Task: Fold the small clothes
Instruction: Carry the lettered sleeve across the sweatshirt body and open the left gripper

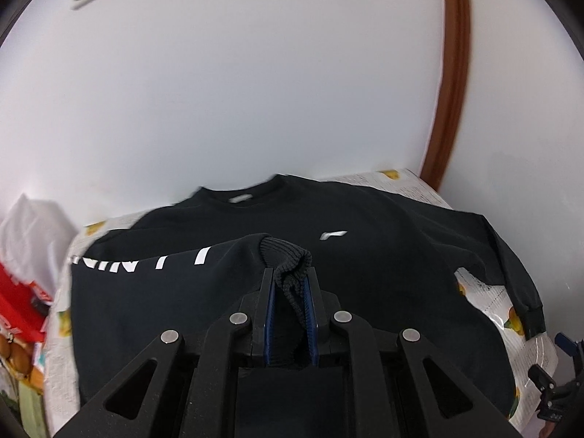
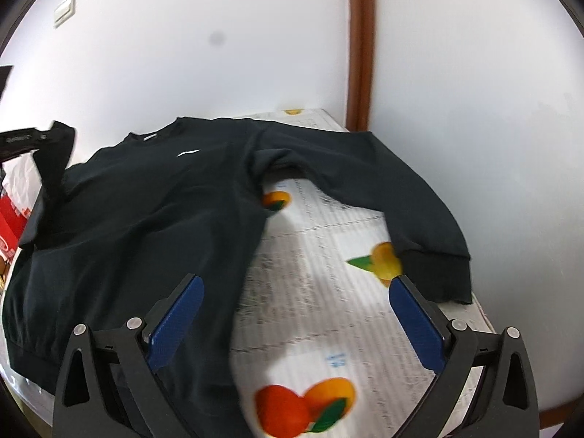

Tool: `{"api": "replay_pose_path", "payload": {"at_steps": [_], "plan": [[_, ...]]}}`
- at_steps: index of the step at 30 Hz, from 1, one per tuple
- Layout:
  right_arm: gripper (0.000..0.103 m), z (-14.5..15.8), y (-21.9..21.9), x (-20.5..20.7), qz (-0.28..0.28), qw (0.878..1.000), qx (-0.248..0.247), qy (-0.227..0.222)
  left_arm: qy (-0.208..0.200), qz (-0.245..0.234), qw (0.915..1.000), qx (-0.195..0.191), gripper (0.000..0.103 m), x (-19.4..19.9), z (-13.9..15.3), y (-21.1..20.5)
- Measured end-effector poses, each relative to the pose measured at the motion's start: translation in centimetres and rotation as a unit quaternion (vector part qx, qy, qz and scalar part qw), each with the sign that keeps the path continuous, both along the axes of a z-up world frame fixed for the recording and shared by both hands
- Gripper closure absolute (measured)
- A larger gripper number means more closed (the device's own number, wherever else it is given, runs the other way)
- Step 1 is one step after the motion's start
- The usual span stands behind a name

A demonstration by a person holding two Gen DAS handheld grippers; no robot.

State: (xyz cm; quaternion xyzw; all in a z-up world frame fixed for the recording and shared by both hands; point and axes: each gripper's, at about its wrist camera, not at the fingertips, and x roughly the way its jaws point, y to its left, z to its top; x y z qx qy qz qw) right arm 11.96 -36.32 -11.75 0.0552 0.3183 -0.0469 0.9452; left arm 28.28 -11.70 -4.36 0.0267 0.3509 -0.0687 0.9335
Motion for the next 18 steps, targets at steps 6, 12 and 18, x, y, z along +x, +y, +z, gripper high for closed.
{"api": "replay_pose_path", "payload": {"at_steps": [6, 12, 18], "plan": [[0.007, -0.9, -1.3, 0.0, -0.006, 1.0, 0.001, 0.011, 0.033, -0.032, 0.9981, -0.041, 0.089, 2.4, -1.8, -3.0], [0.007, -0.8, 1.2, 1.6, 0.015, 1.0, -0.003, 0.02, 0.037, -0.05, 0.9955, -0.071, 0.069, 2.2, -1.6, -2.0], [0.007, 1.3, 6.7, 4.2, 0.074, 0.997, -0.005, 0.012, 0.034, -0.012, 0.9969, -0.07, 0.058, 1.1, -1.0, 4.6]]}}
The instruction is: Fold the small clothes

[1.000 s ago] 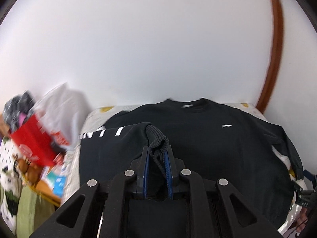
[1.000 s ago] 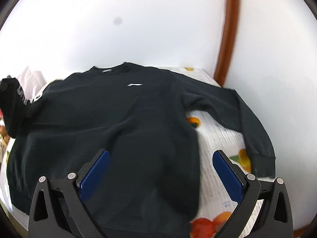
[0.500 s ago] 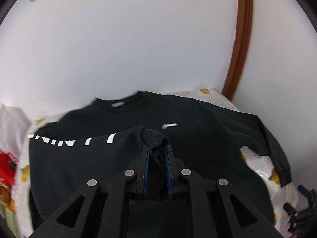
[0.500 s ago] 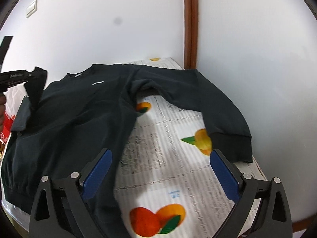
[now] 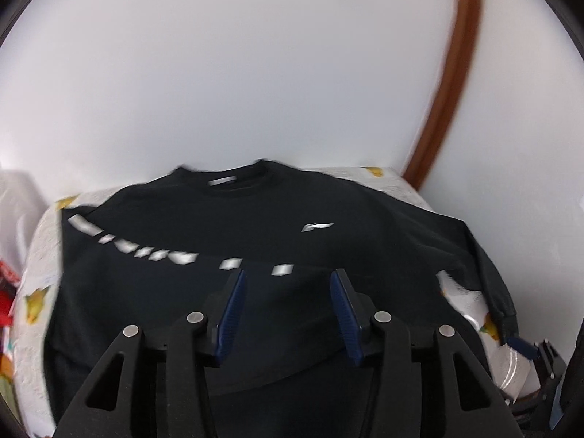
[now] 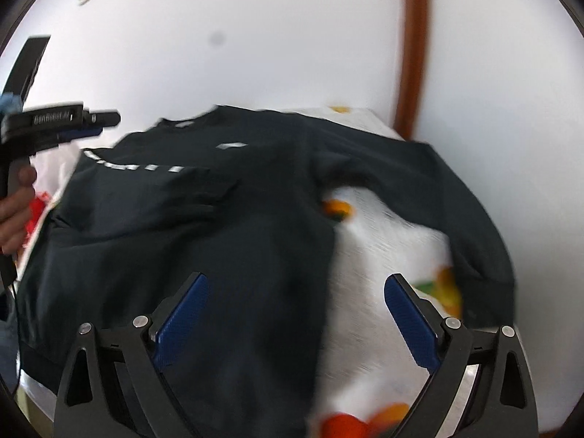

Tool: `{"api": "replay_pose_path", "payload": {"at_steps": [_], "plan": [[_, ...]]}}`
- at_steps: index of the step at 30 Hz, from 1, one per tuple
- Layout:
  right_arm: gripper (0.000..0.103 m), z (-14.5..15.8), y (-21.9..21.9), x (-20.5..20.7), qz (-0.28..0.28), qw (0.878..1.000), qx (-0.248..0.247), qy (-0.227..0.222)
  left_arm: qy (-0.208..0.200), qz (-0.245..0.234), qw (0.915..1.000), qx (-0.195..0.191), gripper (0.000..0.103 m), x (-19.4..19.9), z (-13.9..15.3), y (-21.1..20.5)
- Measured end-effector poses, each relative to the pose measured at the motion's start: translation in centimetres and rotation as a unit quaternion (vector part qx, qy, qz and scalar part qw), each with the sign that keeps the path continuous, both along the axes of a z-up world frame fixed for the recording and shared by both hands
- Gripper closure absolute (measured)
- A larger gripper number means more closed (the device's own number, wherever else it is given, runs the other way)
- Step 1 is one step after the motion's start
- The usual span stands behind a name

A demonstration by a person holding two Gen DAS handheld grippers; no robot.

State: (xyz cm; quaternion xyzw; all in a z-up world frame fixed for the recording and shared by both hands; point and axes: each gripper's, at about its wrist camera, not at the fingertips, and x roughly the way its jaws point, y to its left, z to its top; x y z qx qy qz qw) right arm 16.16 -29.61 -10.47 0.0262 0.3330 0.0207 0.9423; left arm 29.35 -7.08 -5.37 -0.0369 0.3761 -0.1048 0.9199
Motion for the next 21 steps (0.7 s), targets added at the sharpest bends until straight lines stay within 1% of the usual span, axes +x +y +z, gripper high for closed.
{"api": "replay_pose_path", "payload": {"at_steps": [1, 2, 3, 4, 6, 7, 8, 9, 12, 15, 16, 17, 19, 21], "plan": [[0.007, 0.4, 1.0, 0.6, 0.012, 1.0, 0.002, -0.002, 0.001, 0.013, 0.9999, 0.001, 0.057, -0.3, 0.0, 1.7], [0.009, 0.8, 2.1, 1.3, 0.025, 1.0, 0.002, -0.003, 0.002, 0.024, 0.9997, 0.002, 0.053, -0.4, -0.1, 3.3], [0.015, 1.2, 3.5, 2.1, 0.037, 0.999, -0.005, -0.005, 0.004, 0.037, 0.9993, 0.004, 0.051, -0.7, -0.3, 5.1], [0.019, 1.5, 4.4, 2.7, 0.044, 0.999, -0.01, -0.007, 0.007, 0.053, 0.9985, 0.009, 0.048, -1.0, -0.6, 7.0], [0.032, 1.9, 6.9, 4.6, 0.072, 0.997, -0.017, -0.006, 0.013, 0.084, 0.9962, 0.02, 0.048, -1.5, -1.2, 10.4], [0.035, 1.9, 7.5, 5.2, 0.076, 0.997, -0.018, -0.004, 0.018, 0.099, 0.9946, 0.024, 0.048, -1.9, -1.7, 12.3], [0.041, 1.7, 8.6, 6.6, 0.079, 0.997, -0.024, 0.005, 0.026, 0.114, 0.9926, 0.031, 0.048, -2.3, -2.4, 14.1], [0.044, 1.5, 9.0, 7.4, 0.081, 0.996, -0.029, 0.011, 0.032, 0.125, 0.991, 0.037, 0.048, -2.6, -2.9, 15.5], [0.044, -0.5, 10.0, 11.0, 0.068, 0.996, -0.042, 0.045, 0.054, 0.163, 0.984, 0.048, 0.048, -3.6, -5.2, 20.2], [0.044, -2.7, 9.4, 14.3, 0.066, 0.994, -0.027, 0.082, 0.074, 0.185, 0.9792, 0.039, 0.048, -4.5, -7.8, 24.0], [0.044, -3.3, 9.0, 15.3, 0.061, 0.994, -0.015, 0.093, 0.081, 0.185, 0.9787, 0.035, 0.048, -4.6, -8.8, 24.9], [0.044, -4.0, 8.5, 16.5, 0.057, 0.993, 0.007, 0.106, 0.086, 0.183, 0.9789, 0.033, 0.048, -4.6, -9.4, 25.4], [0.044, -4.7, 7.8, 17.8, 0.051, 0.991, 0.043, 0.117, 0.095, 0.172, 0.9797, 0.038, 0.048, -4.3, -10.7, 25.9], [0.044, -4.7, 7.7, 18.6, 0.04, 0.991, 0.056, 0.114, 0.1, 0.158, 0.981, 0.051, 0.048, -3.7, -11.5, 25.6]]}}
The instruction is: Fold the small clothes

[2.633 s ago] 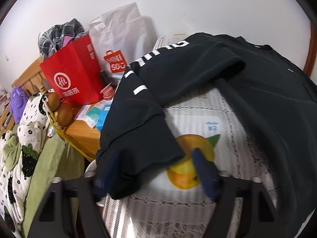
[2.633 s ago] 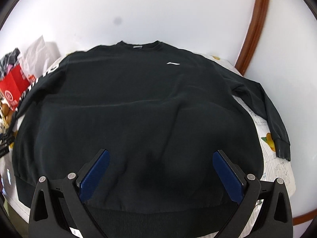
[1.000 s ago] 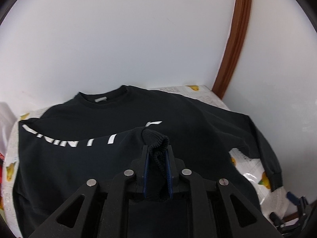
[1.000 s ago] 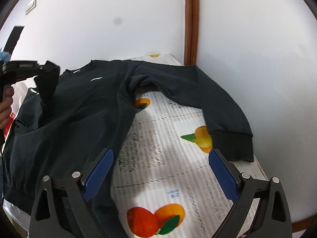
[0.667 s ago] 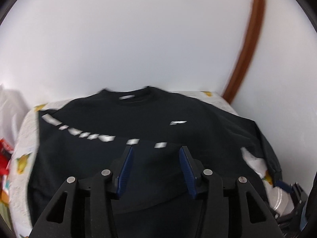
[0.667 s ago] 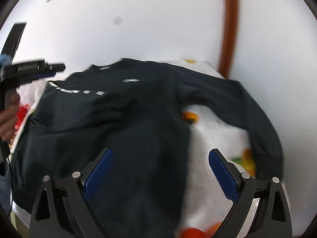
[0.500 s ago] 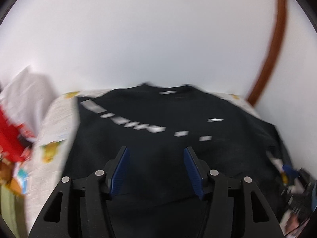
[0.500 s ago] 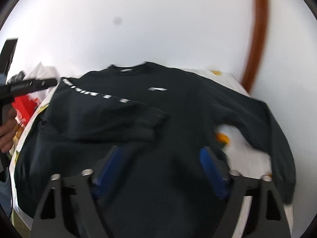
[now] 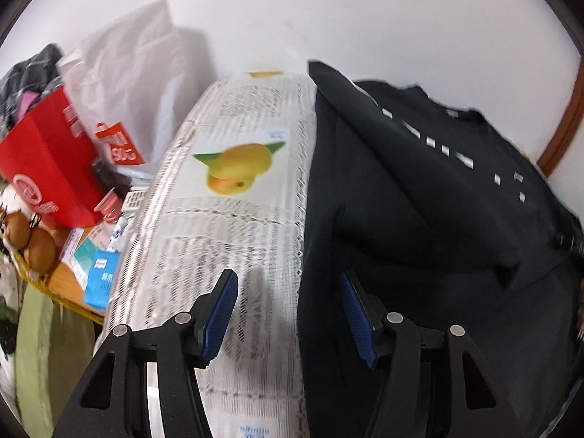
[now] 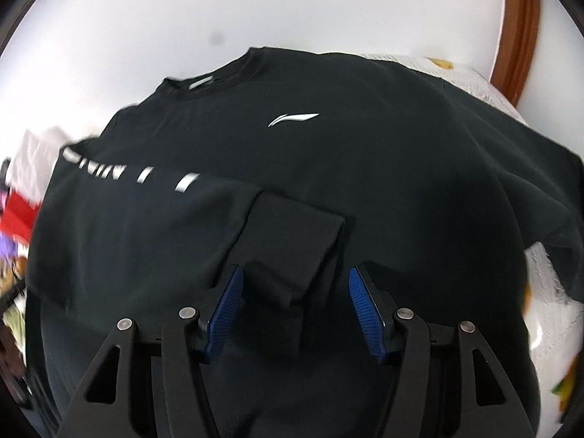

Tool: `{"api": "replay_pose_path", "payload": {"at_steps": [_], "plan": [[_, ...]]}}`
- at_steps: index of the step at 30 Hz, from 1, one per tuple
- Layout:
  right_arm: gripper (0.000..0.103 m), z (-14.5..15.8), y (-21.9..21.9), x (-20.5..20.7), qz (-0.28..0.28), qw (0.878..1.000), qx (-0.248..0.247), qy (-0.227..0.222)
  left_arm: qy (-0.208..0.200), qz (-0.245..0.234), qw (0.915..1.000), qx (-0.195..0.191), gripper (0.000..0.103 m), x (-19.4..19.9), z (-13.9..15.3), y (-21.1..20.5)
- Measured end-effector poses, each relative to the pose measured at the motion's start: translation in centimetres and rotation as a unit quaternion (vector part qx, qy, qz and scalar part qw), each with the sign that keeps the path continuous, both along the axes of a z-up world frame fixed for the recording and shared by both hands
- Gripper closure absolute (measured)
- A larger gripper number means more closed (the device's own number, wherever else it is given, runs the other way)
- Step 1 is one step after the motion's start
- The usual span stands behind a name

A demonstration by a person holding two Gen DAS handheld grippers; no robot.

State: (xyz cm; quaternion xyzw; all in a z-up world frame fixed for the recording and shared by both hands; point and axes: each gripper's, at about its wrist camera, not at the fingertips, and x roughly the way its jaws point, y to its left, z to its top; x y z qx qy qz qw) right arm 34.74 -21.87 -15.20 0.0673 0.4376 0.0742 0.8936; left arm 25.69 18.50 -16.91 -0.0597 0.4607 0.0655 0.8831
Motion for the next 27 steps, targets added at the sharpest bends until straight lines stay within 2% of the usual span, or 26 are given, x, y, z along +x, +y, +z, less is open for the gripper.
{"api": "replay_pose_path", "payload": {"at_steps": [2, 4, 6, 7, 8, 9, 10, 11, 13, 16, 19, 21, 22, 27], "plan": [[0.044, 0.2, 0.5, 0.6, -0.004, 1.0, -0.005, -0.007, 0.002, -0.012, 0.9998, 0.017, 0.048, 1.1, -0.5, -0.6], [0.05, 0.3, 1.2, 1.4, 0.001, 1.0, -0.016, -0.012, -0.006, -0.018, 0.9988, 0.045, 0.048, 2.0, -0.6, -1.3], [0.074, 0.4, 1.7, 2.1, 0.01, 1.0, -0.01, -0.016, -0.01, -0.017, 0.9975, 0.067, 0.048, 2.9, -0.7, -1.5], [0.078, 0.6, 1.8, 2.4, 0.019, 1.0, 0.002, -0.015, -0.011, -0.017, 0.9976, 0.067, 0.05, 3.2, -0.6, -1.7], [0.085, 0.8, 1.9, 2.5, 0.023, 1.0, 0.007, -0.014, -0.012, -0.021, 0.9979, 0.06, 0.064, 3.5, -0.6, -1.7], [0.09, 1.0, 2.0, 2.7, 0.03, 0.999, 0.007, -0.015, -0.014, -0.029, 0.9985, 0.044, 0.072, 3.7, -0.4, -1.9], [0.09, 1.4, 2.3, 2.9, 0.043, 0.999, 0.007, -0.019, -0.014, -0.037, 0.999, 0.023, 0.086, 4.0, -0.4, -1.8], [0.091, 1.7, 2.6, 3.1, 0.044, 0.999, -0.001, -0.026, -0.013, -0.035, 0.9992, 0.014, 0.088, 4.1, -0.3, -1.9], [0.091, 3.0, 2.8, 3.2, 0.047, 0.998, -0.008, -0.043, -0.016, -0.026, 0.9994, 0.018, 0.089, 4.0, -0.2, -1.9], [0.091, 6.1, 1.1, 2.3, 0.032, 0.995, 0.009, -0.099, -0.017, -0.018, 0.9995, 0.019, 0.09, 3.5, -0.4, -1.6], [0.091, 8.3, -1.7, 2.3, -0.011, 0.99, -0.013, -0.139, -0.017, -0.012, 0.9998, -0.007, 0.091, 3.1, -0.8, -1.0], [0.091, 8.3, -3.5, 3.1, -0.02, 0.993, 0.008, -0.12, -0.017, -0.01, 0.9998, -0.007, 0.092, 3.2, -0.7, -0.9], [0.091, 8.0, -3.9, 3.5, -0.011, 0.997, 0.01, -0.08, -0.017, -0.011, 0.9998, -0.004, 0.092, 3.2, -0.7, -1.1], [0.089, 4.8, -4.1, 4.5, -0.01, 1.0, -0.016, -0.022, -0.014, -0.01, 0.9999, 0.002, 0.092, 3.1, -0.8, -1.2]]}}
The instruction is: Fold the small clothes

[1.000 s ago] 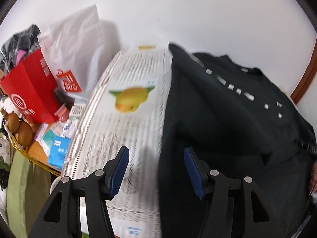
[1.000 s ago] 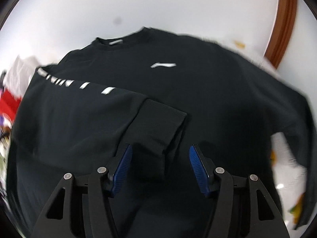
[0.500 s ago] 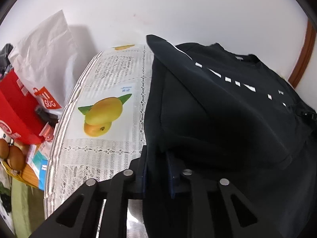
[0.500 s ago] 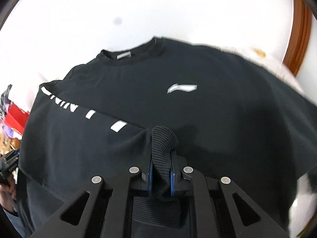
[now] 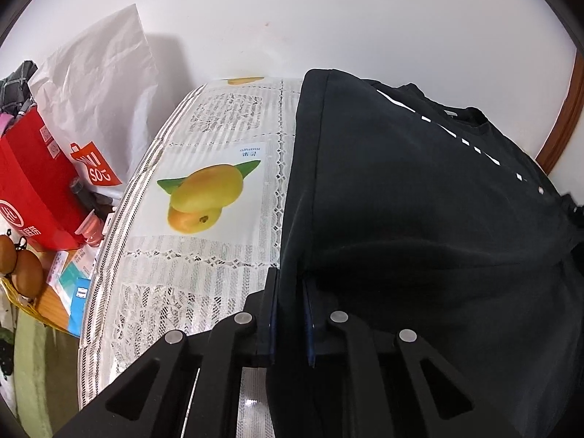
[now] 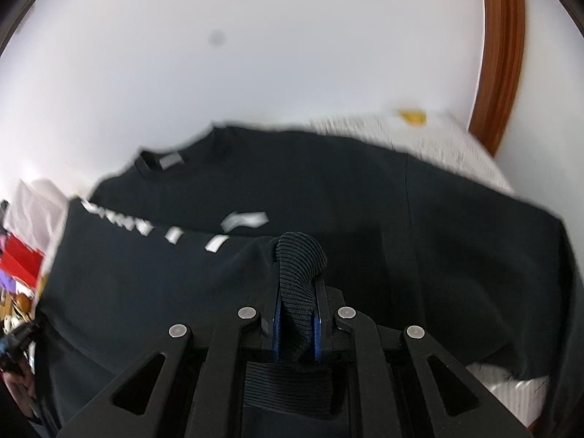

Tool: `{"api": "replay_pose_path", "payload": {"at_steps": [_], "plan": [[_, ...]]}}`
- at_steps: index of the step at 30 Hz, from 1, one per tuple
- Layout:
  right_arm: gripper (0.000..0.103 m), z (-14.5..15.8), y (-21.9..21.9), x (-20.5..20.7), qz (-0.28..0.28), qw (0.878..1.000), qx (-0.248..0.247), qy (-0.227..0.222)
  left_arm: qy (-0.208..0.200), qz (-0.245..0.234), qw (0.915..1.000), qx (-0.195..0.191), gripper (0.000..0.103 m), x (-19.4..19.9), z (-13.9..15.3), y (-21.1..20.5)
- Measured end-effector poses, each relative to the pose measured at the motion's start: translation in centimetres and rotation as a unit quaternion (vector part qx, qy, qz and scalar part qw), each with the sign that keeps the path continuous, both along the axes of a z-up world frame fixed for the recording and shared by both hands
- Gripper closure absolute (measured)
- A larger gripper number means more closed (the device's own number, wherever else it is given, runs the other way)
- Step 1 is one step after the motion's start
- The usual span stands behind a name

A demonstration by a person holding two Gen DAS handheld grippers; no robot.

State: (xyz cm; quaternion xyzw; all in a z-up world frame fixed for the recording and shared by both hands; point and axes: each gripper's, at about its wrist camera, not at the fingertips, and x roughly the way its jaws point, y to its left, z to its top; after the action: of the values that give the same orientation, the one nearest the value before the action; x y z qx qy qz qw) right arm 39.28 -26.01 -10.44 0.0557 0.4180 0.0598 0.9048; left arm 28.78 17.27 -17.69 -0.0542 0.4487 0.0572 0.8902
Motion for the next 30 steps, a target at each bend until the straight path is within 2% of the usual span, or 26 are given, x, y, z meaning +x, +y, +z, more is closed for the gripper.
{"api": "replay_pose_path", "payload": {"at_steps": [1, 3, 4, 6, 8, 10, 12, 13, 14, 18, 20, 23, 24, 26, 30], "plan": [[0.087, -0.7, 0.0, 0.1, -0.001, 1.0, -0.006, 0.012, 0.002, -0.001, 1.0, 0.0, 0.092, 0.0, 0.0, 0.1], [0.075, -2.3, -0.3, 0.2, -0.006, 0.999, -0.03, 0.039, 0.006, -0.004, 1.0, 0.003, 0.09, -0.1, 0.1, 0.1], [0.073, -2.6, -0.8, -0.1, -0.009, 0.998, -0.04, 0.042, 0.007, -0.004, 0.9999, 0.006, 0.089, -0.4, 0.3, 0.1], [0.063, -2.3, -1.3, -1.0, -0.012, 0.999, -0.042, 0.025, 0.009, -0.009, 0.9999, 0.002, 0.089, -0.9, 0.5, 0.1], [0.057, -2.3, -1.3, -1.5, -0.012, 0.998, -0.061, 0.027, 0.007, -0.013, 0.9999, -0.004, 0.089, -1.7, 0.9, 0.0], [0.057, -2.3, -1.5, -1.8, -0.007, 0.996, -0.075, 0.039, -0.003, -0.018, 0.9998, -0.003, 0.086, -2.3, 1.6, -0.5], [0.057, -1.6, -2.0, -2.4, -0.004, 0.996, -0.07, 0.053, -0.018, -0.023, 0.9996, 0.001, 0.075, -2.5, 2.4, -1.1], [0.057, -0.9, -2.6, -2.9, -0.008, 0.997, -0.06, 0.053, -0.028, -0.027, 0.9992, 0.001, 0.066, -2.5, 3.0, -1.4], [0.057, 0.2, -3.3, -3.7, -0.017, 0.998, -0.051, 0.045, -0.034, -0.031, 0.9989, -0.001, 0.063, -2.3, 3.4, -1.6], [0.057, 3.9, -5.7, -7.8, -0.036, 0.998, -0.051, -0.009, -0.043, -0.031, 0.9986, 0.001, 0.063, -0.6, 4.1, -2.2], [0.056, 5.3, -7.6, -10.3, -0.052, 0.995, -0.076, -0.034, -0.033, -0.027, 0.999, 0.011, 0.063, 0.5, 3.5, -2.3], [0.048, 6.0, -10.8, -12.9, -0.091, 0.987, -0.121, -0.049, -0.001, -0.018, 0.9993, 0.032, 0.063, 1.3, 1.5, -2.3], [0.042, 6.3, -11.8, -13.3, -0.104, 0.985, -0.131, -0.049, 0.013, -0.016, 0.9991, 0.037, 0.062, 1.3, 0.6, -2.3], [0.036, 5.9, -14.3, -14.7, -0.131, 0.98, -0.144, -0.04, -0.002, -0.01, 0.9995, 0.031, 0.06, 0.6, 0.6, -2.2], [0.035, 3.8, -19.4, -17.9, -0.182, 0.977, -0.111, -0.012, 0.006, -0.008, 0.9998, 0.019, 0.061, -0.4, 0.9, -2.1]]}}
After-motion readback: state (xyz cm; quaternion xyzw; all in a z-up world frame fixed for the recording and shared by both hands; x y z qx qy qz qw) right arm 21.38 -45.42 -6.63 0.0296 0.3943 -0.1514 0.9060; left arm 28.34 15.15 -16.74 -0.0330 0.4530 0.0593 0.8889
